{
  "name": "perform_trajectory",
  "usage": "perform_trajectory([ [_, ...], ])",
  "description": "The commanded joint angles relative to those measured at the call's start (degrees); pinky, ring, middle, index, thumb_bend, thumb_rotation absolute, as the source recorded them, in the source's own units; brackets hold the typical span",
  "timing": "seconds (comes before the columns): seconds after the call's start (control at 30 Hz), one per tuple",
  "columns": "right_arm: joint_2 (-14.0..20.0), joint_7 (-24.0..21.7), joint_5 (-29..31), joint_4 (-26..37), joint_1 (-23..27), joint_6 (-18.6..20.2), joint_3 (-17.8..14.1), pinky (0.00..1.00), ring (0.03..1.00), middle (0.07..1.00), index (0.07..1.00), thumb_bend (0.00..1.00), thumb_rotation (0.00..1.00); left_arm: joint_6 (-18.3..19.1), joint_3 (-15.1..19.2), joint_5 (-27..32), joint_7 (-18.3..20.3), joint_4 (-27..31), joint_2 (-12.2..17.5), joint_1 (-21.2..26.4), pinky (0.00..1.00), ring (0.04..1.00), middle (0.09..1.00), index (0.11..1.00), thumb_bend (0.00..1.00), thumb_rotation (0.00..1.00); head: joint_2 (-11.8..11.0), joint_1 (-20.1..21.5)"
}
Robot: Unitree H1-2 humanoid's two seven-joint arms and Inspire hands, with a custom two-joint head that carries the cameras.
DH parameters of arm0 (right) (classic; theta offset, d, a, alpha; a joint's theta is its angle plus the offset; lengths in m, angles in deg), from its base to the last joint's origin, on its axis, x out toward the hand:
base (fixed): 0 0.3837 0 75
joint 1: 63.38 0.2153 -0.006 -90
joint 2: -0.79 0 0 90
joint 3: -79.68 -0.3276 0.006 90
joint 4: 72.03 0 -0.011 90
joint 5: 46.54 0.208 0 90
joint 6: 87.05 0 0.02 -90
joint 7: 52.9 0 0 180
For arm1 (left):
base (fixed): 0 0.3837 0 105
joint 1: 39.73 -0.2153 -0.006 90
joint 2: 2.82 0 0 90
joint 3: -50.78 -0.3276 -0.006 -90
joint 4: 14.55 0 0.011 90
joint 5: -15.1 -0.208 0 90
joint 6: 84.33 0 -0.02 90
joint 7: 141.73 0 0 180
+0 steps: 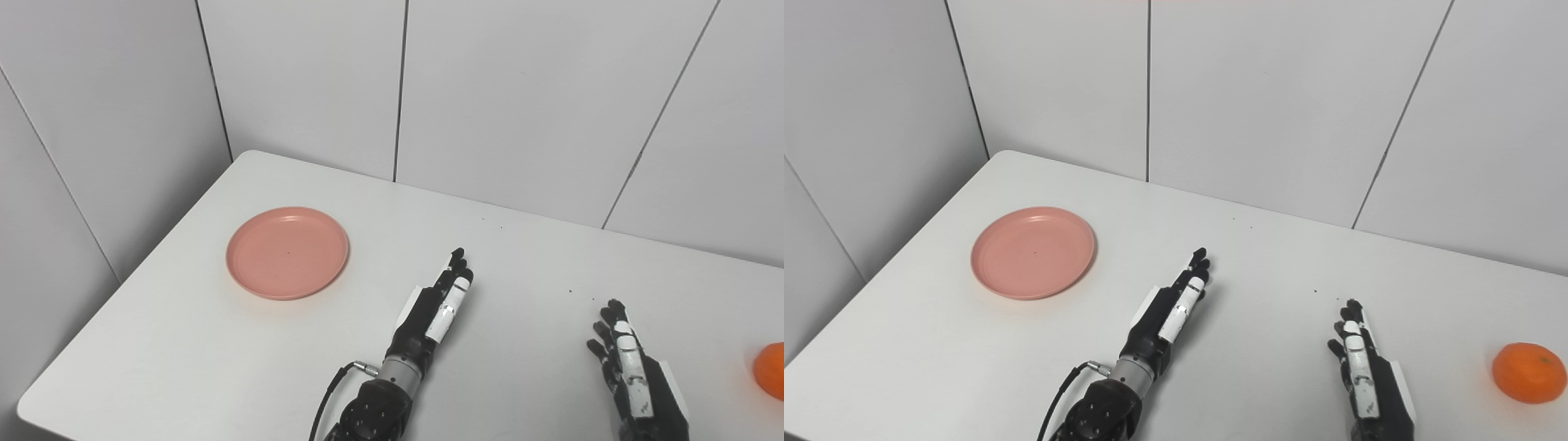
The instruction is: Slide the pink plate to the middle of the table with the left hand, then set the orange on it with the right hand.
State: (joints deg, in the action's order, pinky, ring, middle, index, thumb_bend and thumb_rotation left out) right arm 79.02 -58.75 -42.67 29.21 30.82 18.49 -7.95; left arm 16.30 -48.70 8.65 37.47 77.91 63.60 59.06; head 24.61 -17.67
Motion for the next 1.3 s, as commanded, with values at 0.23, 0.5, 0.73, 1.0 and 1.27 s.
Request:
perform_trajectory([
  [0.23, -0.3, 0.0, 0.1, 1.3, 0.6, -1.3, 0.1, 1.00, 0.988, 0.996, 1.000, 0.23, 1.00, 0.3, -0.4, -0.4, 2.2, 6.8, 2.1, 2.0, 0.95, 0.962, 0.967, 0.956, 0.35, 1.00, -0.2, -0.3],
  [0.5, -0.5, 0.1, 0.1, 1.5, 0.3, -1.7, 0.1, 1.00, 0.989, 0.997, 1.000, 0.23, 1.00, 0.8, -0.2, -1.3, 2.6, 10.5, 3.7, 2.7, 0.94, 0.963, 0.961, 0.946, 0.41, 1.00, -0.6, -0.4],
  [0.73, -0.4, 0.1, -0.5, 1.9, -0.2, -1.6, 0.4, 1.00, 0.990, 0.996, 1.000, 0.22, 1.00, 0.6, 0.3, -2.9, 2.3, 13.7, 5.6, 4.1, 0.90, 0.941, 0.949, 0.935, 0.43, 1.00, -1.2, -0.6],
  [1.0, -0.3, 0.1, -0.7, 1.9, -0.4, -1.8, 0.5, 1.00, 0.987, 0.991, 0.994, 0.24, 1.00, 0.6, 2.8, -1.3, 2.6, 15.8, 6.5, 6.6, 0.93, 0.942, 0.950, 0.938, 0.43, 1.00, -1.3, -1.0],
  [1.27, -0.3, 0.2, -0.7, 2.3, -0.4, -1.3, 0.6, 1.00, 0.985, 0.990, 0.994, 0.22, 1.00, 2.3, 7.4, 0.3, 2.6, 18.6, 9.7, 10.0, 0.98, 0.962, 0.970, 0.957, 0.40, 1.00, -1.3, -1.3],
])
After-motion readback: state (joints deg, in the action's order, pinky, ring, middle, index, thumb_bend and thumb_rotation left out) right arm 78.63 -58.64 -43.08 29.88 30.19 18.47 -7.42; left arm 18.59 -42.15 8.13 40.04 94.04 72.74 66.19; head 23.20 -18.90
